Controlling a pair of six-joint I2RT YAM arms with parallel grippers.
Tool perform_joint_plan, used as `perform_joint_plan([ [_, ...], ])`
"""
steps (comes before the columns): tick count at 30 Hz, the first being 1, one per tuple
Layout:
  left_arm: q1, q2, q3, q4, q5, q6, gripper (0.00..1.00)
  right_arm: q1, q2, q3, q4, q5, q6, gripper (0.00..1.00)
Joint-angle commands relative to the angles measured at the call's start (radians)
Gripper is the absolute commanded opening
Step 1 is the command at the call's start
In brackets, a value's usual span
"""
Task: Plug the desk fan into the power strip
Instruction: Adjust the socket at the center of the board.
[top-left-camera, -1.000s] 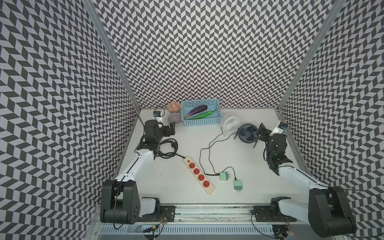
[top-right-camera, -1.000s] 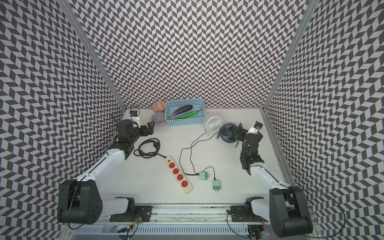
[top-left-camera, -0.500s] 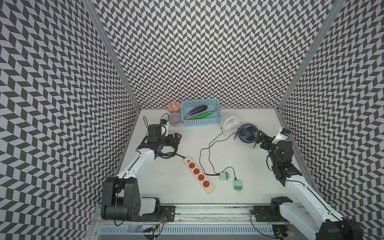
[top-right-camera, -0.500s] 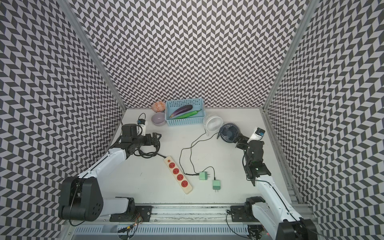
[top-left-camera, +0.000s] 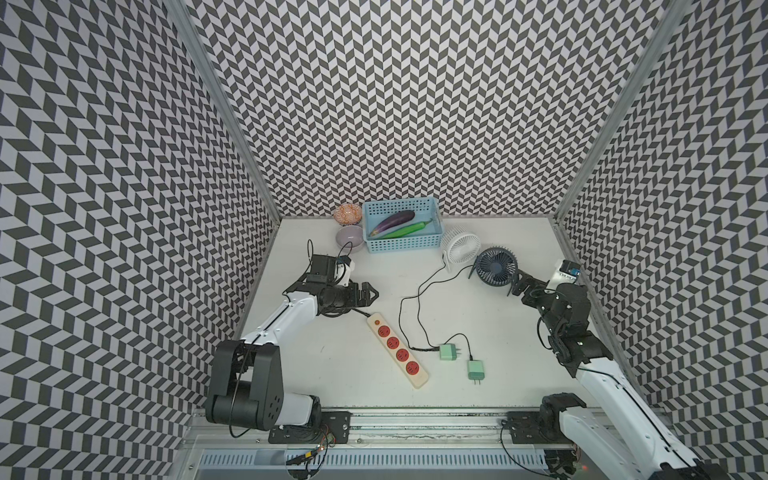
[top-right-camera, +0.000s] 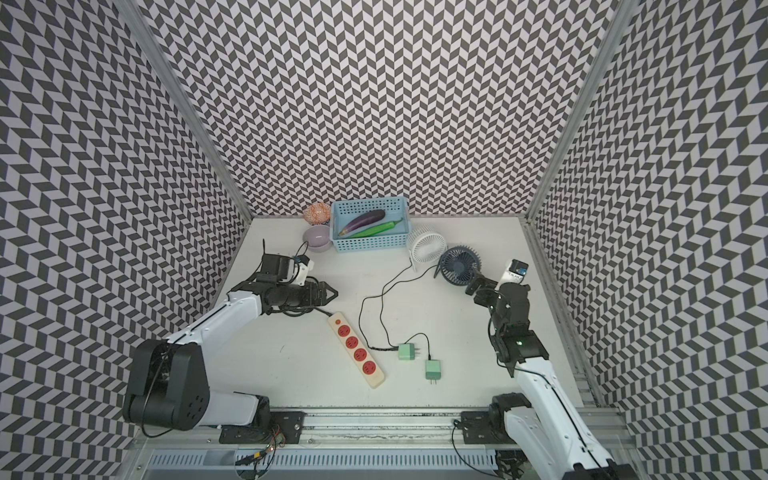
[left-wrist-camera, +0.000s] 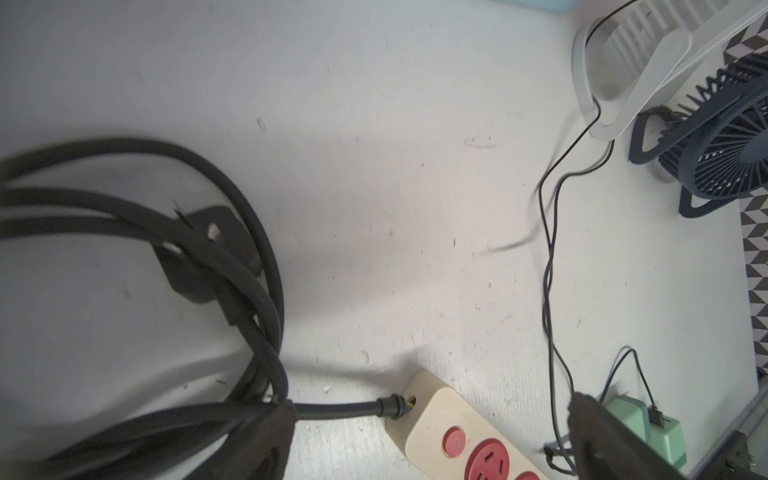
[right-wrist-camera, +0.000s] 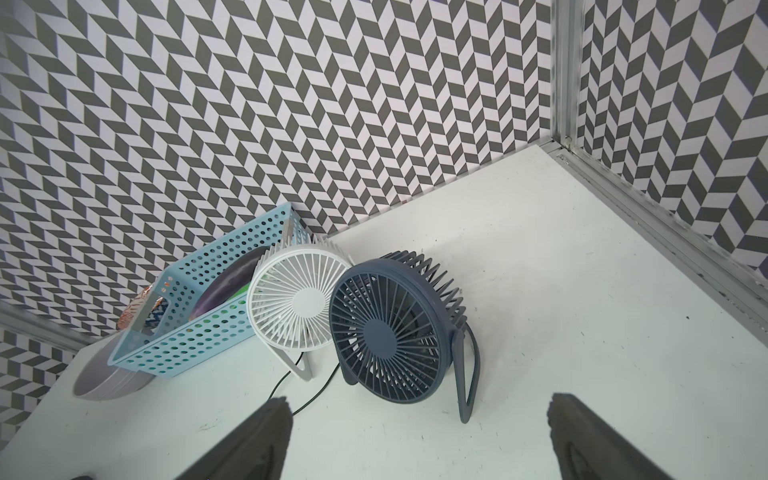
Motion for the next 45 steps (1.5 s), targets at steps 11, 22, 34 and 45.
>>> perform_joint_plan([
  [11, -0.029, 0.134, -0.009, -0.066, 0.165, -0.084, 1.00, 0.005, -0.042, -0.010, 0.012, 0.053, -0.024, 1.00],
  [22, -0.052, 0.218, 0.050, -0.023, 0.031, -0.118, 0.89, 0.004, -0.089, -0.047, 0.025, 0.092, -0.021, 1.00],
  [34, -0.054, 0.322, 0.174, 0.001, -0.007, -0.096, 0.59, 0.004, -0.090, -0.048, 0.036, 0.091, -0.021, 1.00],
  [45, -0.053, 0.398, 0.275, -0.022, -0.089, -0.063, 0.38, 0.005, -0.081, -0.028, 0.016, 0.093, -0.019, 1.00],
])
